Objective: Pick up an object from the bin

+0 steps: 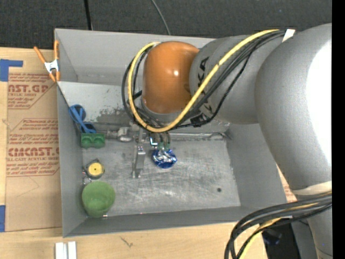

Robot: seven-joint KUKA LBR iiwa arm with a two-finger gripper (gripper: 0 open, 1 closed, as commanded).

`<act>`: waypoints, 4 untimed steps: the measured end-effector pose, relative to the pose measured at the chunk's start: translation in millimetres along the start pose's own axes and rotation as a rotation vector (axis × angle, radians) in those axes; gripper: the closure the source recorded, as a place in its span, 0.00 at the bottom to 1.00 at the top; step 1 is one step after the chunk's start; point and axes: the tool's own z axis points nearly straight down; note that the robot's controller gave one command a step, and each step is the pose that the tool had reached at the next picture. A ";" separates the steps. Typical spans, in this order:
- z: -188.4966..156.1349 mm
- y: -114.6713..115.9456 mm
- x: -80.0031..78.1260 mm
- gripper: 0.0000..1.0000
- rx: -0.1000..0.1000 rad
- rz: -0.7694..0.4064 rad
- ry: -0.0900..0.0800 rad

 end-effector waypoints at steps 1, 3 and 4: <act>-4.7 -1.0 -2.0 1.00 -0.001 0.002 -0.007; 61.4 -42.1 -7.2 1.00 0.000 -0.050 -0.008; 61.3 -41.6 -7.1 0.00 -0.001 -0.050 -0.008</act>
Offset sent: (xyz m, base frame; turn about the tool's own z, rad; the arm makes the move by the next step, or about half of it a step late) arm 0.0000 0.0000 0.0000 0.0000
